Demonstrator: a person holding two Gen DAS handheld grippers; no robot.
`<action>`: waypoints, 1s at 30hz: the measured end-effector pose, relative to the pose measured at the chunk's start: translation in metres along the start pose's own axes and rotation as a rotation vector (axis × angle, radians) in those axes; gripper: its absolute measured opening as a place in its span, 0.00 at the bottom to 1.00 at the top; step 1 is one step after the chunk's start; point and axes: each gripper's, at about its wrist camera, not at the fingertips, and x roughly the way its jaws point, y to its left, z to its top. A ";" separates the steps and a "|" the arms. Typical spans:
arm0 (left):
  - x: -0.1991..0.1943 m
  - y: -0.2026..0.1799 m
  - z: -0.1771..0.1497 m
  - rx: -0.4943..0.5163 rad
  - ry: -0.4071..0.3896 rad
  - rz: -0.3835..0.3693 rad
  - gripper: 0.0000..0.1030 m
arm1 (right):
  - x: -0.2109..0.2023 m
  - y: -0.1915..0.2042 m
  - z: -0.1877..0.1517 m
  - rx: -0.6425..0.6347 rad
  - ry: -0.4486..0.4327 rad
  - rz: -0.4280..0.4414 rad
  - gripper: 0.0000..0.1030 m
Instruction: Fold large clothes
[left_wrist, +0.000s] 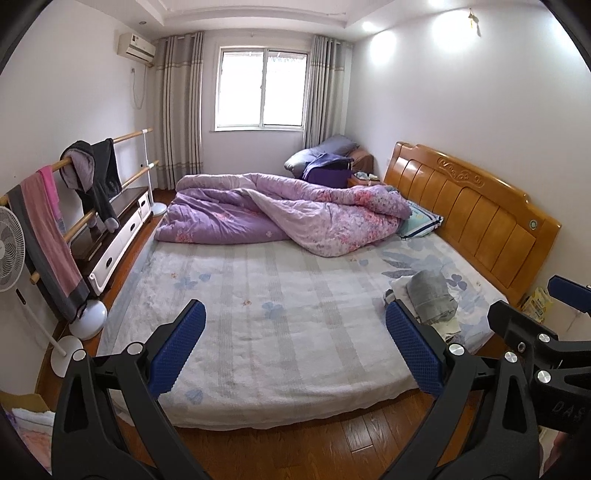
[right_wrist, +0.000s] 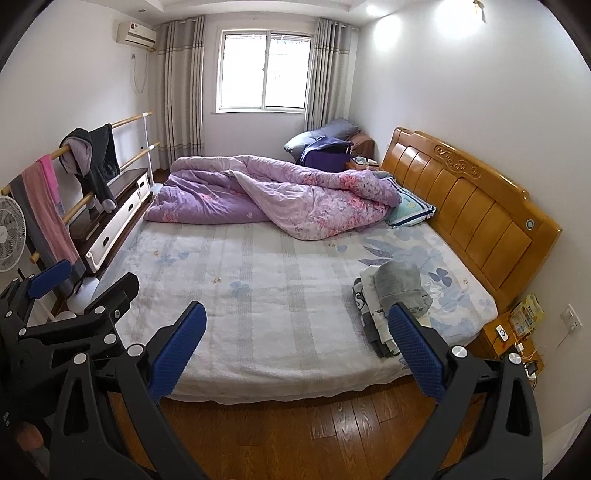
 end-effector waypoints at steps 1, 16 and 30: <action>-0.002 -0.002 0.000 0.004 0.000 0.002 0.95 | -0.001 0.000 -0.001 -0.002 0.001 0.001 0.92; -0.013 -0.016 0.002 -0.004 -0.027 -0.002 0.95 | -0.021 -0.025 -0.001 0.000 -0.043 0.015 0.92; -0.016 -0.019 0.006 0.007 -0.039 0.008 0.95 | -0.027 -0.032 0.002 0.001 -0.064 0.020 0.92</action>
